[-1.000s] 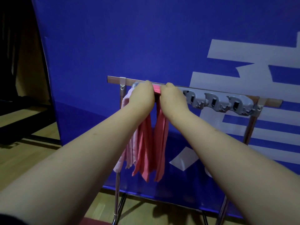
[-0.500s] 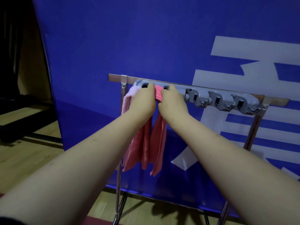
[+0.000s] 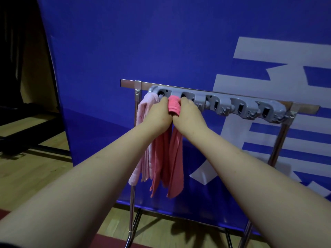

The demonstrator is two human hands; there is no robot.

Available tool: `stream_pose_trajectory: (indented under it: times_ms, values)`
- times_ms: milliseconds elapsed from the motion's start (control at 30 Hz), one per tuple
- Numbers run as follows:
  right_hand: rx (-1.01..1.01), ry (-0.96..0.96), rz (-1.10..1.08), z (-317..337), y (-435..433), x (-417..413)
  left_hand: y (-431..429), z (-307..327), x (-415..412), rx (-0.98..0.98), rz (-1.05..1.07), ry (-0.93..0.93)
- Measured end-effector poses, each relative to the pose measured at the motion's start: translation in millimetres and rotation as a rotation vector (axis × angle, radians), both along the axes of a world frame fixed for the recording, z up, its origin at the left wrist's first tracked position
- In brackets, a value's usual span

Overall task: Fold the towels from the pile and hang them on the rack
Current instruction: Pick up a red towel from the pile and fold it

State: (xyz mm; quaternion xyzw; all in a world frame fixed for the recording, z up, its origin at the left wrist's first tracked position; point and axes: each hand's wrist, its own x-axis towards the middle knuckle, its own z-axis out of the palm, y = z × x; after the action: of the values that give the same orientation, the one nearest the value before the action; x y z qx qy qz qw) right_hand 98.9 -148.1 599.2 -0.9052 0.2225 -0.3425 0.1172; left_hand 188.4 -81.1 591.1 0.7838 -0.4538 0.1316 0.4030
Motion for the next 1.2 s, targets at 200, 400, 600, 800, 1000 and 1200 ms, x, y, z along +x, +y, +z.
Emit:
stream_pose_trajectory:
  times_ms: [200,400,600,800,1000,1200]
  values:
    - [0.086,0.106,-0.063,-14,-3,-1,4,-28,-4,0.031,-0.023,0.155]
    - [0.158,0.165,-0.082,-36,4,-6,4,-68,-2,0.048,0.008,0.273]
    - [0.287,0.195,-0.139,-72,10,-9,4,-110,-12,0.078,0.031,0.454]
    - [0.348,0.254,-0.240,-117,17,-17,9,-160,-20,0.065,0.113,0.592]
    - [0.422,0.318,-0.246,-153,12,-24,13,-185,-25,0.126,0.136,0.638]
    - [0.466,0.429,-0.209,-187,14,-30,15,-228,-30,0.258,0.139,0.683]
